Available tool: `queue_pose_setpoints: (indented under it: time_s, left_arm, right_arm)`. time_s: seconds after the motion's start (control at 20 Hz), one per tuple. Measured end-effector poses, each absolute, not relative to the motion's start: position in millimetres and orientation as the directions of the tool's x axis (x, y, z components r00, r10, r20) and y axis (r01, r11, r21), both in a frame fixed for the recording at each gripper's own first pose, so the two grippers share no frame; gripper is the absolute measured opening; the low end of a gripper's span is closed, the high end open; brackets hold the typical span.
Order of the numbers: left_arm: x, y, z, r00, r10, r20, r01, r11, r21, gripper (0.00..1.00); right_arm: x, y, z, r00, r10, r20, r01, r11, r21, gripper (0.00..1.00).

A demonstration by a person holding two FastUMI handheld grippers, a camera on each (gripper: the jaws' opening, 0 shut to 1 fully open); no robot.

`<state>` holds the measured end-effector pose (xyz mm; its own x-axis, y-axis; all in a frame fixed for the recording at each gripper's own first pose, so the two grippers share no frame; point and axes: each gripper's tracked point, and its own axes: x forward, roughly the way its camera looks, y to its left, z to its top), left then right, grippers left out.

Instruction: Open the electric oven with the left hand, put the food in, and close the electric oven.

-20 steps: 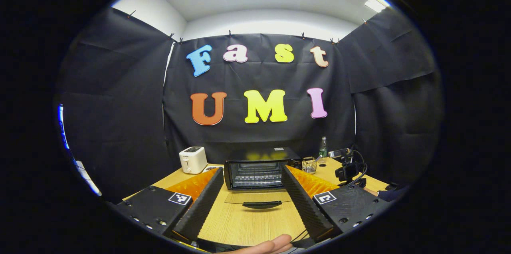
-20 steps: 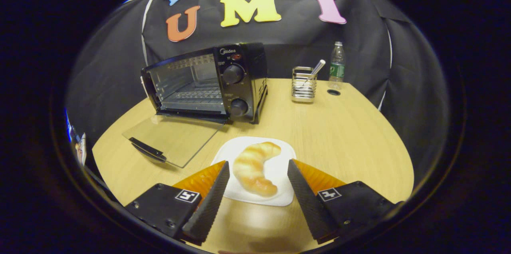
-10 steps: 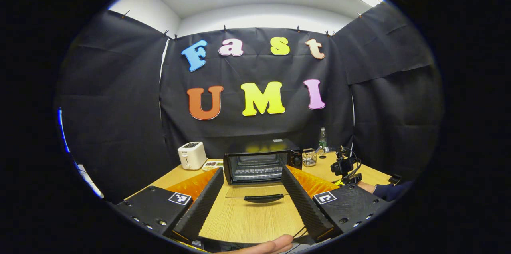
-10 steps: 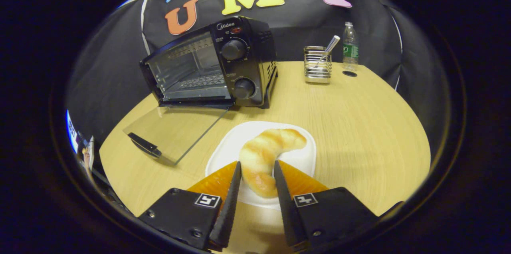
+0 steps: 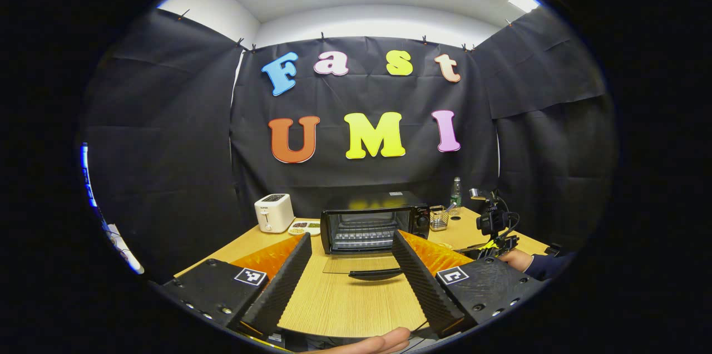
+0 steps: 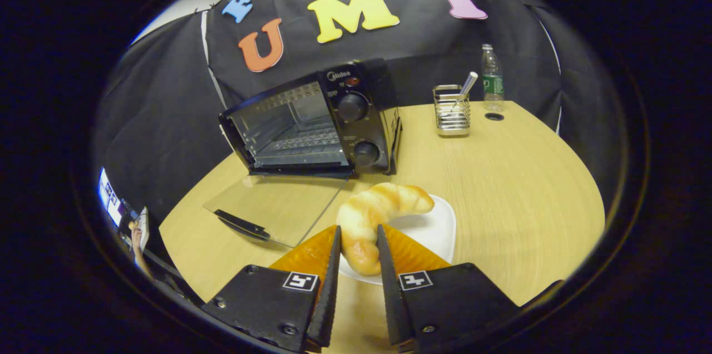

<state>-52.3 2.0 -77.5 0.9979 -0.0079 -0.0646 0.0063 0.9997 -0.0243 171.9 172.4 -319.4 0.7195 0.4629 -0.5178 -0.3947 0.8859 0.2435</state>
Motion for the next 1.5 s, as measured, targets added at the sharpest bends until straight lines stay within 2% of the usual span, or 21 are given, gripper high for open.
queue_pose_setpoints:
  time_s: [0.35,0.6,0.75,0.9,1.1,1.15,1.2,1.5]
  left_arm:
    - [-60,18,-71,0.999,-0.001,-0.048,-0.001,1.000,-0.024,0.95]
    - [-60,40,-75,0.998,0.024,-0.058,-0.025,0.999,-0.023,0.95]
    - [-57,60,-77,0.996,0.063,-0.063,-0.065,0.998,-0.020,0.95]
    - [-56,68,-79,0.996,0.062,-0.062,-0.064,0.997,-0.031,0.95]
    - [-47,85,-99,0.990,0.087,-0.109,-0.089,0.996,-0.021,0.95]
    - [-45,93,-102,0.988,0.106,-0.112,-0.108,0.994,-0.011,1.00]
    - [-43,97,-103,0.987,0.117,-0.110,-0.118,0.993,-0.007,0.95]
    - [-32,98,-124,0.985,0.086,-0.152,-0.094,0.995,-0.042,0.95]
  right_arm:
    - [164,244,-276,0.723,0.543,-0.427,-0.465,0.839,0.282,0.39]
    - [181,317,-273,0.686,0.610,-0.396,-0.449,0.783,0.429,0.39]
    - [206,355,-268,0.701,0.629,-0.337,-0.411,0.742,0.529,0.38]
    - [246,372,-267,0.770,0.571,-0.285,-0.349,0.751,0.560,0.40]
    - [293,387,-288,0.805,0.485,-0.340,-0.251,0.799,0.546,0.37]
    - [306,388,-290,0.819,0.467,-0.334,-0.244,0.809,0.534,0.39]
    - [316,388,-291,0.833,0.446,-0.328,-0.236,0.822,0.518,0.38]
    - [355,391,-280,0.888,0.379,-0.258,-0.277,0.892,0.356,0.37]
